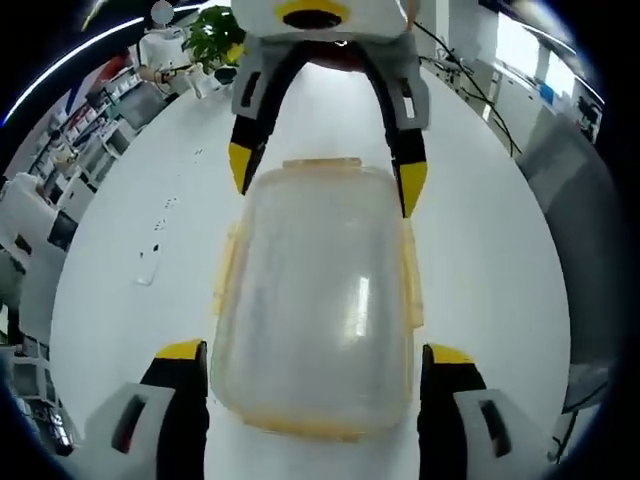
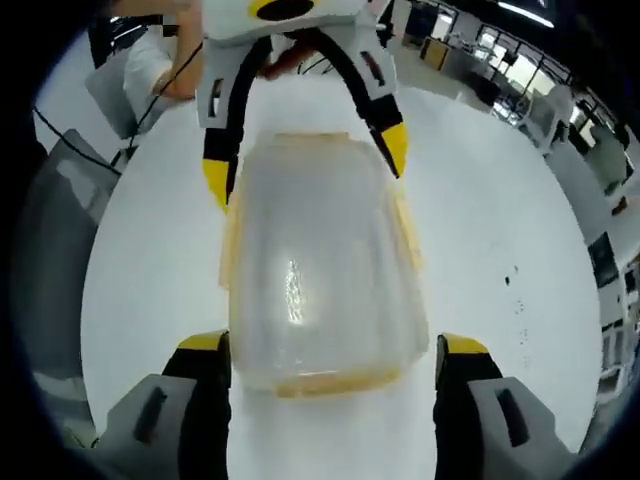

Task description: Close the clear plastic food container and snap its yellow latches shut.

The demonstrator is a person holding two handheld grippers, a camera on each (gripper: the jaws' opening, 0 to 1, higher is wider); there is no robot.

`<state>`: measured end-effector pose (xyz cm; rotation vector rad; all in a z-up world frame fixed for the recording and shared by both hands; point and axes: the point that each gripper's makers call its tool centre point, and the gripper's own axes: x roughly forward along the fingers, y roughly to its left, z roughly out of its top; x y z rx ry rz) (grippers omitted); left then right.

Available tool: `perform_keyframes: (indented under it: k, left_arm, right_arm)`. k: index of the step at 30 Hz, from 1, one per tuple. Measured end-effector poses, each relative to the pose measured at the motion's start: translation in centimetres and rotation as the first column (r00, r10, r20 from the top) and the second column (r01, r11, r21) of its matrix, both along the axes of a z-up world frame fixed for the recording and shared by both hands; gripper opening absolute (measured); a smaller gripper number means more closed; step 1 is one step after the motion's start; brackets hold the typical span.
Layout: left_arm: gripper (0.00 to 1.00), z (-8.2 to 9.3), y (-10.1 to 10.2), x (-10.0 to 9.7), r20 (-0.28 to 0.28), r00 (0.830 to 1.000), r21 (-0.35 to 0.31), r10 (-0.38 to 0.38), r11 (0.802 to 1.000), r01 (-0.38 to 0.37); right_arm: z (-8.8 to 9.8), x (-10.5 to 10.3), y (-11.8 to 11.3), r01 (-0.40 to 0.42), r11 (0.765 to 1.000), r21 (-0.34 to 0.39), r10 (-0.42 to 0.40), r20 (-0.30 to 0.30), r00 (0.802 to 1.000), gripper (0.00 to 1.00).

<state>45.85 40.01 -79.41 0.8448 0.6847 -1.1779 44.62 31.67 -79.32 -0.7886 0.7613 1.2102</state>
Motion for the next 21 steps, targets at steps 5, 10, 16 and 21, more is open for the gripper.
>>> perform_keyframes:
  k: [5,10,16,21]
  left_arm:
    - [0.85,1.1,-0.2,0.3,0.012,0.991,-0.197,0.133,0.972,-0.129]
    - [0.85,2.1,0.2,-0.2,0.023,0.975,-0.329,0.219,0.923,-0.2]
    - [0.89,2.9,0.5,-1.6,-0.082,0.94,-0.48,0.331,0.813,-0.328]
    - [0.94,3.6,1.2,-2.3,-0.118,0.903,-0.567,0.414,0.718,-0.403]
  right_arm:
    - [0.2,-0.4,-0.1,0.111,0.984,0.138,-0.114,0.015,0.993,0.88]
    - [0.6,-0.5,0.0,0.196,0.947,0.254,-0.207,0.021,0.978,0.95]
    - [1.7,-1.0,0.3,0.296,0.869,0.397,-0.322,-0.003,0.947,1.0]
    - [2.3,-1.9,0.5,0.346,0.815,0.465,-0.376,-0.03,0.926,1.0]
